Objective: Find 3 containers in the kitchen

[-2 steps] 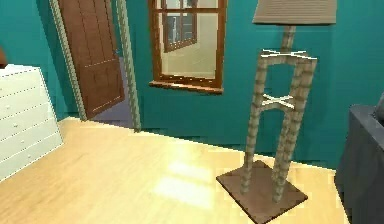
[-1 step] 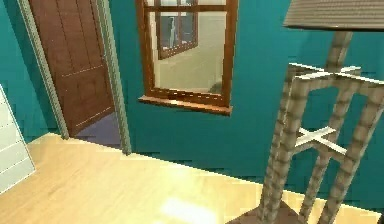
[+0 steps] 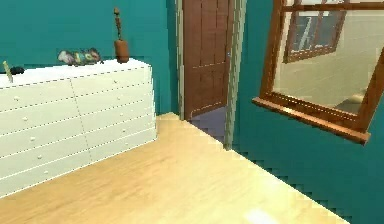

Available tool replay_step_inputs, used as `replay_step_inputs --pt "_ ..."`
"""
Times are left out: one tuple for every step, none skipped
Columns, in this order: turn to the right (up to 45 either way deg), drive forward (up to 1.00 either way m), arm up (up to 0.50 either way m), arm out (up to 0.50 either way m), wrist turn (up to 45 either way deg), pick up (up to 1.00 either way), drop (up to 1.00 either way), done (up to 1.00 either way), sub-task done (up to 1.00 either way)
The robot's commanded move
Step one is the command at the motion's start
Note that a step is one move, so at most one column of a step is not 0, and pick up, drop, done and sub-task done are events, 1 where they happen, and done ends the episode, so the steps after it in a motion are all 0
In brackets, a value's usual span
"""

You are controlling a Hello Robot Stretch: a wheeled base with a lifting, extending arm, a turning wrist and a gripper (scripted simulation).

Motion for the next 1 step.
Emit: replay_step_inputs --pt "0.0 1.0 0.0 0.0 0.0 0.0 0.0 0.0 0.0"
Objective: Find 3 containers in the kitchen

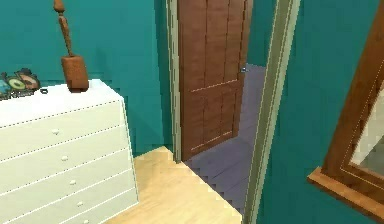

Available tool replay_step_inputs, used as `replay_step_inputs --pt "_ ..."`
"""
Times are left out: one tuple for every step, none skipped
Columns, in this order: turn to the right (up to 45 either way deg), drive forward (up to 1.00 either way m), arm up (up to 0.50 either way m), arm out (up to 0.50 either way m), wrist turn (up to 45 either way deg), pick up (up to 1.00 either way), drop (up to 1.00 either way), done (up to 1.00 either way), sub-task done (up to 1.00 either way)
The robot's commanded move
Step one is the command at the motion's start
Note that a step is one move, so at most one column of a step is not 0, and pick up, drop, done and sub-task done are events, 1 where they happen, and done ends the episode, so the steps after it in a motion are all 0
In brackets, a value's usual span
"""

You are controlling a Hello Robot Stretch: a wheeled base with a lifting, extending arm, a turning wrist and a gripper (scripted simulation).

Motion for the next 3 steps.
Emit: replay_step_inputs --pt "-3.0 0.0 0.0 0.0 0.0 0.0 0.0 0.0 0.0" --pt "0.0 0.8 0.0 0.0 0.0 0.0 0.0 0.0 0.0" --pt "3.0 0.0 0.0 0.0 0.0 0.0 0.0 0.0 0.0"
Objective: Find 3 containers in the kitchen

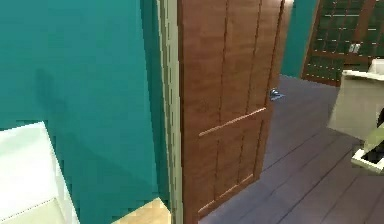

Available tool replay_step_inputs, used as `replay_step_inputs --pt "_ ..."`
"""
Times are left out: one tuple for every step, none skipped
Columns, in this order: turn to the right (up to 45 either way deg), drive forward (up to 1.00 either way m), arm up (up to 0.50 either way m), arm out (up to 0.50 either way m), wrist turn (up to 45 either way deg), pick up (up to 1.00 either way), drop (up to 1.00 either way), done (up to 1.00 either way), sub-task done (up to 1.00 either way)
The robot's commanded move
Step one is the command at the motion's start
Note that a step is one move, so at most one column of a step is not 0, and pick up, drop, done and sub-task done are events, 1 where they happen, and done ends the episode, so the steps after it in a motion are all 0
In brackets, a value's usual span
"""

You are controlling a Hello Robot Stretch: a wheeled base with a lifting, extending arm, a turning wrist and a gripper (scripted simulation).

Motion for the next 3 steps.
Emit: replay_step_inputs --pt "0.0 0.45 0.0 0.0 0.0 0.0 0.0 0.0 0.0" --pt "45.0 0.0 0.0 0.0 0.0 0.0 0.0 0.0 0.0" --pt "3.0 0.0 0.0 0.0 0.0 0.0 0.0 0.0 0.0"
